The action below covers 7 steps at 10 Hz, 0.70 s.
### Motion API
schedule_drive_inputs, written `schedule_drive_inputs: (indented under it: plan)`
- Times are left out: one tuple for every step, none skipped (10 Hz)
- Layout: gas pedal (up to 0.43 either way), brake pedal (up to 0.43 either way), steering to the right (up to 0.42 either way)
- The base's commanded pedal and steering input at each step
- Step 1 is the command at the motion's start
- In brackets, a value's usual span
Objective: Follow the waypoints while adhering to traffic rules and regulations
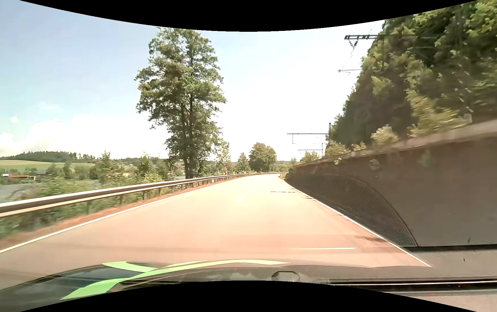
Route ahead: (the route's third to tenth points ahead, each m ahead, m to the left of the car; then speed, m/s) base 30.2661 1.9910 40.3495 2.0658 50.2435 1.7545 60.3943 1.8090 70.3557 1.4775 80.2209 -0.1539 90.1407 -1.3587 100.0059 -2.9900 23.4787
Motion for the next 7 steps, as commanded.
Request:
schedule_drive_inputs:
  plan:
    - [0.157,0.0,0.0]
    - [0.157,0.0,0.0]
    - [0.138,0.0,0.0]
    - [0.13,0.0,0.0]
    - [0.13,0.0,0.0]
    - [0.138,0.0,0.0]
    - [0.169,0.0,0.0]
